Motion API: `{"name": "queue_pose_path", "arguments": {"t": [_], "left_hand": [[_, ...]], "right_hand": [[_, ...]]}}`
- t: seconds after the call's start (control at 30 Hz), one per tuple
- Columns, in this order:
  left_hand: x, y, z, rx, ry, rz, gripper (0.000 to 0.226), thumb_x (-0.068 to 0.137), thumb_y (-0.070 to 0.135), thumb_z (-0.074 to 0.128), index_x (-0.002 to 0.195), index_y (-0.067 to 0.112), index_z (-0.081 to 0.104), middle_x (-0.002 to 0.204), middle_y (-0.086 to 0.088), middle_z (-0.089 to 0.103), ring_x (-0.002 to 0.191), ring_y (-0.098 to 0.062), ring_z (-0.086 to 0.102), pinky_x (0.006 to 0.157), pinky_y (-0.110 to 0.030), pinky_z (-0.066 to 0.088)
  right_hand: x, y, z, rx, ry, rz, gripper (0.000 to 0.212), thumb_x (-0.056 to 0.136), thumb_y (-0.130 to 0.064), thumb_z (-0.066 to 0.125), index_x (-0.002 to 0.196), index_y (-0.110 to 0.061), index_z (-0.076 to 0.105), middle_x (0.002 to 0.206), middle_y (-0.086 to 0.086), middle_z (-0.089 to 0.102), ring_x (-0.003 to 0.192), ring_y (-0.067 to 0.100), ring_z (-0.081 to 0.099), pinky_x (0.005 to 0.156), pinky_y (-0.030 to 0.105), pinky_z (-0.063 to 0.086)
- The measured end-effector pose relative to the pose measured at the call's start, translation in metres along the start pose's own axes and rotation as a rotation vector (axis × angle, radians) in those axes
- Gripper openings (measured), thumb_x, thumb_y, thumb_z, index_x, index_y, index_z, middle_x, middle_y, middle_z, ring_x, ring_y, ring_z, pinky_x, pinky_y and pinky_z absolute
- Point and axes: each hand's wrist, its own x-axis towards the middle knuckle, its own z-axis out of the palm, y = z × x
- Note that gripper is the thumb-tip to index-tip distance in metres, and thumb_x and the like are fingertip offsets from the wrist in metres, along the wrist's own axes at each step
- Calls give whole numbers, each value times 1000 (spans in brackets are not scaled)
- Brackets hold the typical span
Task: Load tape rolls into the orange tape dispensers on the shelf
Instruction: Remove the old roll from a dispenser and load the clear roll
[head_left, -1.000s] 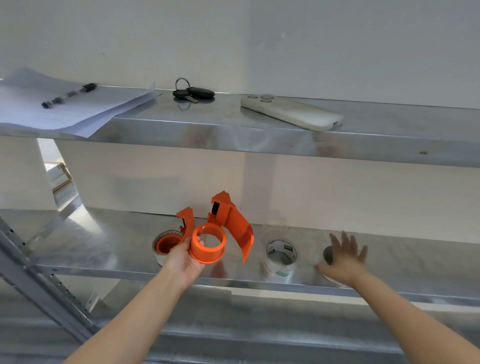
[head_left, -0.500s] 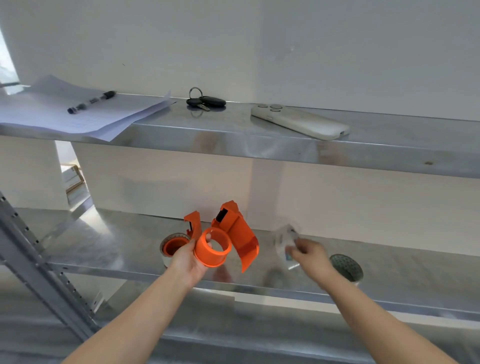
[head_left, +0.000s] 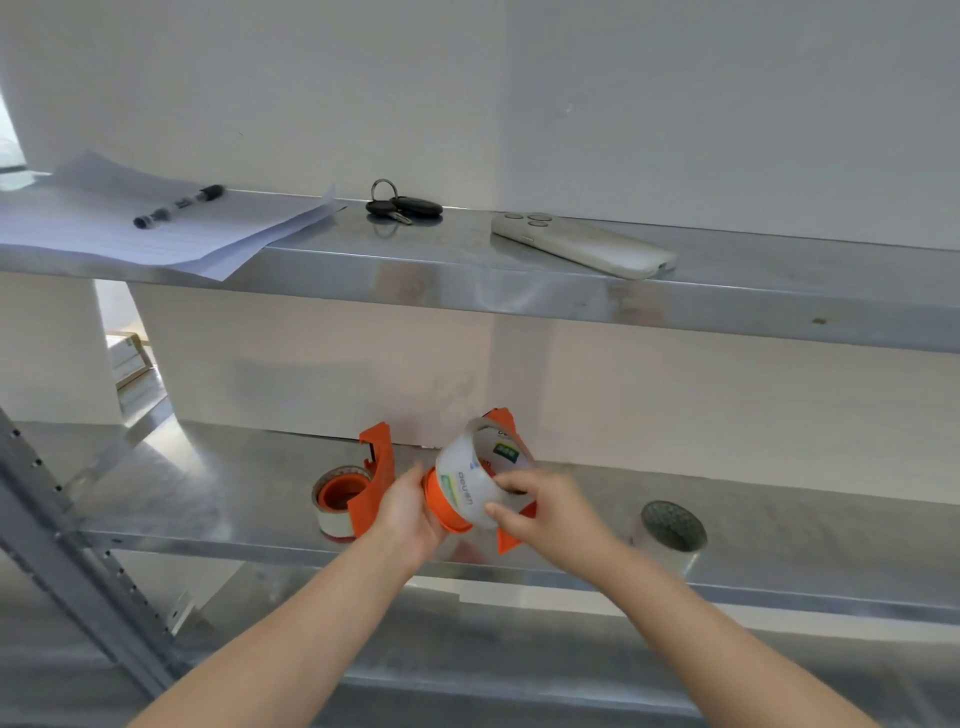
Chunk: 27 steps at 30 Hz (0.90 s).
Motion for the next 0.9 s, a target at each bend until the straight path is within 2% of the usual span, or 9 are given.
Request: {"name": "queue_pose_path", "arguments": {"t": [0.07, 0.23, 0.33, 0.43, 0.57, 0.63, 0.7, 0.8, 0.9], "left_hand": [[-2, -1, -3, 1, -56, -23, 60, 98, 46, 20, 104, 3, 62, 93, -19, 74, 93, -31, 67, 76, -41, 50], [-5, 2, -8, 27, -148, -20, 66, 93, 57, 26, 103, 8, 70, 104, -16, 73, 92, -27, 72, 74, -39, 55], [-8, 3, -8, 29, -174, -1, 58, 92, 53, 37, 94, 10, 76, 92, -10, 75, 82, -22, 73, 63, -32, 58], [-12, 4, -6, 80, -181, 39, 44, 90, 45, 48, 89, 13, 77, 82, -6, 76, 75, -18, 72, 61, -28, 58], [-12, 8, -7, 41, -177, 50, 44, 93, 40, 45, 83, 10, 77, 78, -7, 76, 73, -18, 73, 59, -28, 58], [-9, 10, -9, 20, -178, 60, 49, 94, 39, 42, 76, 12, 78, 74, -3, 76, 70, -15, 73, 60, -27, 57], [-9, 10, -10, 29, -180, 60, 50, 95, 40, 41, 73, 15, 79, 74, 0, 77, 72, -13, 73, 64, -28, 56], [-11, 9, -11, 35, -173, 57, 45, 94, 39, 43, 81, 16, 78, 82, -2, 77, 78, -14, 73, 65, -29, 57], [-12, 6, -12, 23, -190, 65, 40, 92, 39, 46, 84, 15, 77, 80, -2, 77, 75, -14, 73, 62, -27, 58]], "right_hand": [[-1, 3, 6, -67, -2, -35, 16, 81, -19, 63, 87, -4, 66, 81, 12, 69, 76, 22, 59, 69, 29, 44], [1, 3, 15, -96, 0, -59, 13, 79, -20, 66, 83, -7, 65, 76, 7, 63, 71, 16, 53, 66, 11, 33], [0, 4, 22, 0, 12, -70, 14, 75, -14, 71, 87, -11, 64, 87, -9, 52, 80, -2, 50, 75, 6, 36], [-2, 4, 29, 16, 6, -75, 25, 72, -12, 73, 85, -22, 54, 89, -19, 42, 81, -9, 45, 76, 7, 37], [-6, 2, 30, 19, 116, -66, 35, 71, -25, 74, 101, -17, 58, 107, -7, 49, 104, -1, 44, 92, 14, 35], [-8, 5, 29, 72, 311, 46, 49, 75, -37, 66, 118, -18, 52, 124, -1, 46, 120, 8, 39, 102, 16, 28], [-10, 9, 26, 239, 418, 333, 53, 86, -33, 57, 133, -17, 38, 139, 3, 36, 132, 14, 31, 108, 21, 24], [-12, 20, 24, 502, 303, 698, 57, 94, -31, 46, 144, -19, 20, 150, 7, 29, 137, 22, 30, 112, 36, 27], [-12, 22, 27, 752, 229, 822, 44, 98, -33, 37, 138, -17, 32, 136, 11, 50, 124, 25, 48, 96, 36, 43]]}}
